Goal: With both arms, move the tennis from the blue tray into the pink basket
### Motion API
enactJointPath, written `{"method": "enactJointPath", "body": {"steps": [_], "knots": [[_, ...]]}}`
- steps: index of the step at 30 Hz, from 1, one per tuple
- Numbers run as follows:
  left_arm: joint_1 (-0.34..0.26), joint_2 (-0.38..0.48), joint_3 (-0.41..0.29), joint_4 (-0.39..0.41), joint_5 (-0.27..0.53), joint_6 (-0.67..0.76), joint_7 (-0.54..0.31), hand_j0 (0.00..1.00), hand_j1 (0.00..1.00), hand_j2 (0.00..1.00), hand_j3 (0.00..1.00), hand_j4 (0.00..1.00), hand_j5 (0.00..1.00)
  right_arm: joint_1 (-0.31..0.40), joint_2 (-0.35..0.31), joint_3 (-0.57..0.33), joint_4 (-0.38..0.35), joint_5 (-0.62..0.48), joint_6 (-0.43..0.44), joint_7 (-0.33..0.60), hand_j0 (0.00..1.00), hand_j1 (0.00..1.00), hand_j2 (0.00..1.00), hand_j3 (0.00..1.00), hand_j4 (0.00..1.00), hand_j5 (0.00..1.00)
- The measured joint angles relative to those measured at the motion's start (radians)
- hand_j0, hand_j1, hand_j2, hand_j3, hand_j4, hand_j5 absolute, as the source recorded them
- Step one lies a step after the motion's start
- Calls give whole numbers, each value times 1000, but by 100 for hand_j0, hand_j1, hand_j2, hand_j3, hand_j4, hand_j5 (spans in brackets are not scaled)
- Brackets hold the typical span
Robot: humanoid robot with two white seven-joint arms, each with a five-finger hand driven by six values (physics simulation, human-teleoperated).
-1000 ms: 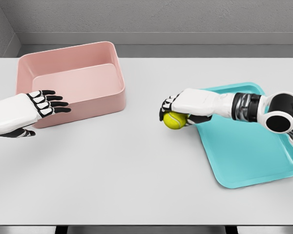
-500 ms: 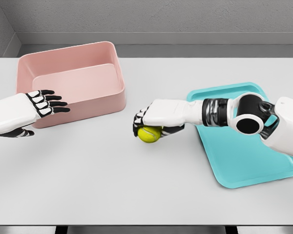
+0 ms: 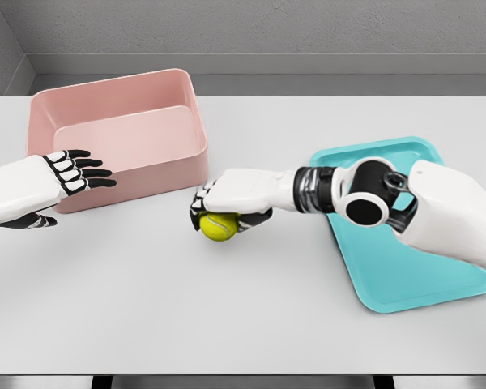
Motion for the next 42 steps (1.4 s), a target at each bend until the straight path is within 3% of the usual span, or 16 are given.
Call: {"method": "enactJointPath", "body": {"steps": [6,7,8,9,10,19,28,31,33,38,40,42], "knots": [[0,0,0,0,0,0,0,100,100,100,100,100,100,0,12,35,1,0,5,-1,48,48,48,48,48,48],[0,0,0,0,0,0,0,100,100,100,100,100,100,-2,13,37,0,0,5,-1,53,53,53,53,53,53],[0,0,0,0,0,0,0,100,100,100,100,100,100,-2,14,39,0,0,5,-1,63,63,63,63,63,63],[0,0,0,0,0,0,0,100,100,100,100,100,100,-5,15,40,0,-1,6,-1,95,95,95,95,95,95],[0,0,0,0,0,0,0,100,100,100,100,100,100,-8,17,40,0,-1,9,-2,99,99,99,99,99,99],[0,0,-1,0,0,0,0,100,100,100,100,100,100,-17,9,32,0,0,12,-4,100,100,100,100,100,100],[-2,4,-25,-12,-3,0,-1,100,100,100,100,100,100,14,-114,-133,-1,3,-55,2,100,100,100,100,100,100],[0,1,-35,-18,-8,0,-2,100,100,100,100,100,100,147,-190,-233,-1,4,-102,2,100,100,100,100,100,100],[2,-4,-39,-21,-14,0,-2,100,100,100,100,100,100,267,-254,-340,1,2,-153,1,100,100,100,100,100,100],[2,-64,-65,-29,-20,0,-2,100,100,100,100,100,100,480,-376,-613,32,5,-307,2,100,100,100,100,100,100],[-5,-102,-82,-31,-21,0,-2,100,100,100,100,100,100,543,-397,-714,63,5,-382,2,100,100,100,100,100,100],[-6,-128,-94,-31,-22,0,-2,100,100,100,100,100,100,558,-413,-786,101,2,-455,2,100,100,100,100,100,100]]}}
